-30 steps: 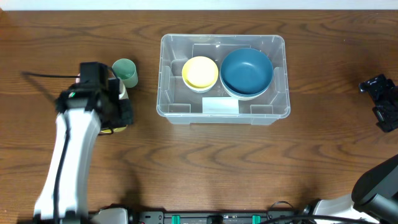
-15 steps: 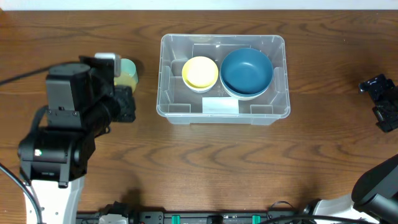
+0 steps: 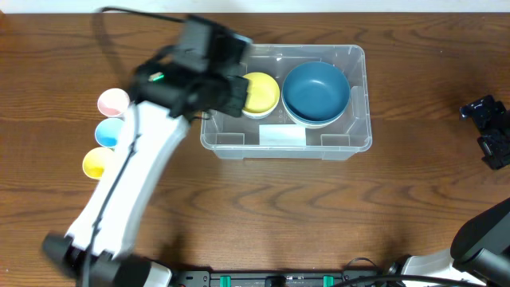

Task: Pack container
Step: 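Lift the yellow cup and carry it over the container with the left gripper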

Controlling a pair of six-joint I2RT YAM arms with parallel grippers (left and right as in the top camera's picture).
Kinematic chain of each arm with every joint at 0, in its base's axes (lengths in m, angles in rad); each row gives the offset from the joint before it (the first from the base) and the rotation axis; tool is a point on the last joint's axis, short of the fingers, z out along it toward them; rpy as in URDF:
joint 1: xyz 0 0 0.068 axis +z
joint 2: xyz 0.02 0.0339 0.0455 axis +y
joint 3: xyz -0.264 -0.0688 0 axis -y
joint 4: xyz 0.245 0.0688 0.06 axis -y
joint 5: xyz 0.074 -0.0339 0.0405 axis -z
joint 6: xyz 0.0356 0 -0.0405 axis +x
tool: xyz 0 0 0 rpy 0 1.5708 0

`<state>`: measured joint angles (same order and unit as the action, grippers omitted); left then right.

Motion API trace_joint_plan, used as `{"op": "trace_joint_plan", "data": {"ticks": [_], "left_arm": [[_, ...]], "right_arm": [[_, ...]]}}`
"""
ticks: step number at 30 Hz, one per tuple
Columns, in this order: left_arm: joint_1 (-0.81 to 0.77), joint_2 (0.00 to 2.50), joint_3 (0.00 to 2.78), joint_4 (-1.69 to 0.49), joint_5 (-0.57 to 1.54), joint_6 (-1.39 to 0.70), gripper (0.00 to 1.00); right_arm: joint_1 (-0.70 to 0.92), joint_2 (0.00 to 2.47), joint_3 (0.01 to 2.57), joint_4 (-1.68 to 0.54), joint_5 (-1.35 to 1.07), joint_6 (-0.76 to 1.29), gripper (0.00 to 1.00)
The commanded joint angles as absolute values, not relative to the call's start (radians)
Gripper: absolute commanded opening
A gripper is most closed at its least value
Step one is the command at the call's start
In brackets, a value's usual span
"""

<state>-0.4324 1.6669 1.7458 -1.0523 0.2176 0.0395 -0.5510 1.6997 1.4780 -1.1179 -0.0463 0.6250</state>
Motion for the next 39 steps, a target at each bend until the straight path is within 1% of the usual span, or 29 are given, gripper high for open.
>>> {"op": "trace_joint_plan", "data": {"ticks": [1,7,20,28,39], "left_arm": [[-0.486,1.745,1.774,-1.062,0.176,0.107,0.06],[-0.555,1.840,1.773,-1.069,0.164,0.154,0.06],[-0.646,1.938,1.771,-1.076,0.164,0.189,0.06],[-0.659,2.014,1.771,-1.076,0.165,0.245,0.06],[-0.670,2.026,1.771,-1.030,0.169,0.311,0.06]], "right_arm": [[-0.558,1.704,1.483,-1.119,-0.045,0.639,0.99],[-0.558,1.704,1.483,-1.119,-0.045,0.639,0.99],[-0.558,1.704,1.483,-1.119,-0.045,0.639,0.99],[-0.558,1.704,1.483,-1.119,-0.045,0.639,0.99],[-0.558,1.704,1.483,-1.119,-0.045,0.639,0.99]]}}
